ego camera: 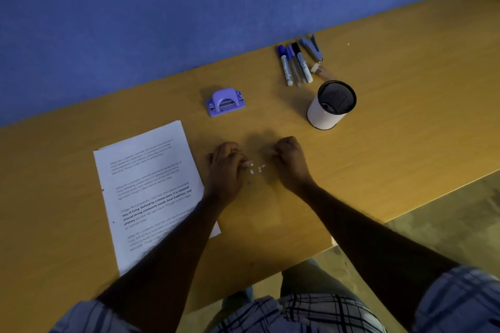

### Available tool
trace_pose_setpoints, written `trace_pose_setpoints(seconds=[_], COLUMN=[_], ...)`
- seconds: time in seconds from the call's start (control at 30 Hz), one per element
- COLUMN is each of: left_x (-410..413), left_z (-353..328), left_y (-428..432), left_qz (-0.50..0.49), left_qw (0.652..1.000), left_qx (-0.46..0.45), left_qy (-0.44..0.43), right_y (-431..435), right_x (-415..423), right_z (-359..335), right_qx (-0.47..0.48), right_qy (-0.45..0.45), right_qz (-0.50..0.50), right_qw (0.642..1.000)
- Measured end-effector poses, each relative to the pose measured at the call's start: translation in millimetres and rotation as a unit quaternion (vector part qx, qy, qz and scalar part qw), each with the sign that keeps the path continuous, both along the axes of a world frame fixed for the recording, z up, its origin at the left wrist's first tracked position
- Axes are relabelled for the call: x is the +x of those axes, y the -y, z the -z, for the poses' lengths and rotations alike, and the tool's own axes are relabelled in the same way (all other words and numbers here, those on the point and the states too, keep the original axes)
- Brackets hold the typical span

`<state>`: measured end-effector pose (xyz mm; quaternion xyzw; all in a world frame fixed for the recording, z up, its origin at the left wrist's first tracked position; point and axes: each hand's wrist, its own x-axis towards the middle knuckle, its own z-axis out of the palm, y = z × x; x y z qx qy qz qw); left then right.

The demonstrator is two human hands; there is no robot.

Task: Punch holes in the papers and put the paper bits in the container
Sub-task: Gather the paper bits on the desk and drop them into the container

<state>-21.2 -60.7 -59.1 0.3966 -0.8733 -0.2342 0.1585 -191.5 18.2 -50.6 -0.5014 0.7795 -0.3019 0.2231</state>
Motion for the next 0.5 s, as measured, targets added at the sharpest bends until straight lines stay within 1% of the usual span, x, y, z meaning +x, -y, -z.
trace_pose_setpoints(seconds=[0.1,0.17,0.2,0.27,0.33,0.37,0.43,0.5], left_x=[-21.9,-45.1,-58.5,-87.6,-118.9,-134.7,-166.0,-191.9], left_z=[-23.4,-42.1,-51.0,-69.0,-85.0,-91.1,-100.1,-105.6], left_y=[5.0,9.6,11.7,15.7,21.0,24.3,31.0,35.9], left_qz=[-0.019,-0.013,-0.009,-0.01,-0.01,-0.003,0.024,0.059], left_qw=[0.996,0.99,0.986,0.976,0.969,0.97,0.978,0.985], left_qx=[0.017,0.038,0.048,0.078,0.112,0.117,0.106,0.085], left_qy=[-0.082,-0.136,-0.161,-0.204,-0.22,-0.214,-0.181,-0.138], right_y=[3.5,7.1,8.7,11.9,13.6,14.1,16.3,20.5], right_x=[-17.1,-29.8,-37.8,-56.6,-78.1,-89.6,-112.6,-133.0], right_z=[-31.6,-52.5,-62.3,-80.7,-96.7,-103.0,-111.3,-114.9], right_qx=[-0.051,-0.063,-0.072,-0.099,-0.126,-0.136,-0.139,-0.111], right_qy=[0.118,0.22,0.251,0.282,0.292,0.286,0.256,0.211], right_qz=[0.062,0.113,0.129,0.146,0.156,0.162,0.181,0.199], right_qw=[0.99,0.967,0.957,0.943,0.935,0.935,0.939,0.95])
